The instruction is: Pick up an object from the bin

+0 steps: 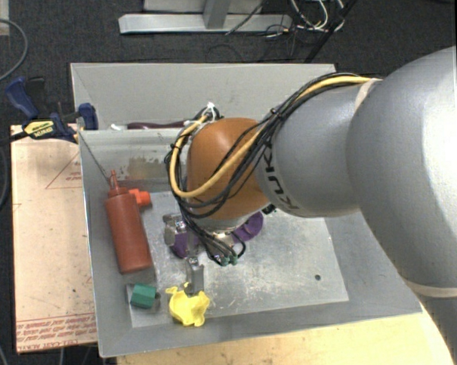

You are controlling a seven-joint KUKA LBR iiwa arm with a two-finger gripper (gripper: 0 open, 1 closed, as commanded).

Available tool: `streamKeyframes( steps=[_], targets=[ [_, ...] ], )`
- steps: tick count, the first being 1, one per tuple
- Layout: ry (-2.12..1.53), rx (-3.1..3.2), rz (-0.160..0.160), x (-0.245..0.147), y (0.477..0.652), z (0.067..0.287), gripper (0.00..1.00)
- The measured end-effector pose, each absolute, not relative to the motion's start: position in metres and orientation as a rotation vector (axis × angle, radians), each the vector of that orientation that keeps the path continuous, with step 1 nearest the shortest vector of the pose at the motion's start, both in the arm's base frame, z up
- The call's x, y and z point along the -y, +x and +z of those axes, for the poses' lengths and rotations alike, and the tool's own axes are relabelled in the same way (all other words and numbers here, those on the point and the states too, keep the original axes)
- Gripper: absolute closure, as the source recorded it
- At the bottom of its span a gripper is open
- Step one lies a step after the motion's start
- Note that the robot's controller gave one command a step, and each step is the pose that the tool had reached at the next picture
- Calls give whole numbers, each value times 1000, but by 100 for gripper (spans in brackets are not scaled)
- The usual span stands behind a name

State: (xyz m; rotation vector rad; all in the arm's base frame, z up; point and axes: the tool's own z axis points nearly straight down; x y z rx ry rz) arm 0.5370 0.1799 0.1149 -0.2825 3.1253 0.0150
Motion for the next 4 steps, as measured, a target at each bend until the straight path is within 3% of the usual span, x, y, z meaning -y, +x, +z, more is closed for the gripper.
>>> streamKeyframes(
  steps=[1,2,4],
  targets=[
    [-56,-3140,8,-164,551,107,0],
    [-383,-3111,17,-131,579,70,100],
    [-383,-3113,17,-131,579,72,100]
  ],
)
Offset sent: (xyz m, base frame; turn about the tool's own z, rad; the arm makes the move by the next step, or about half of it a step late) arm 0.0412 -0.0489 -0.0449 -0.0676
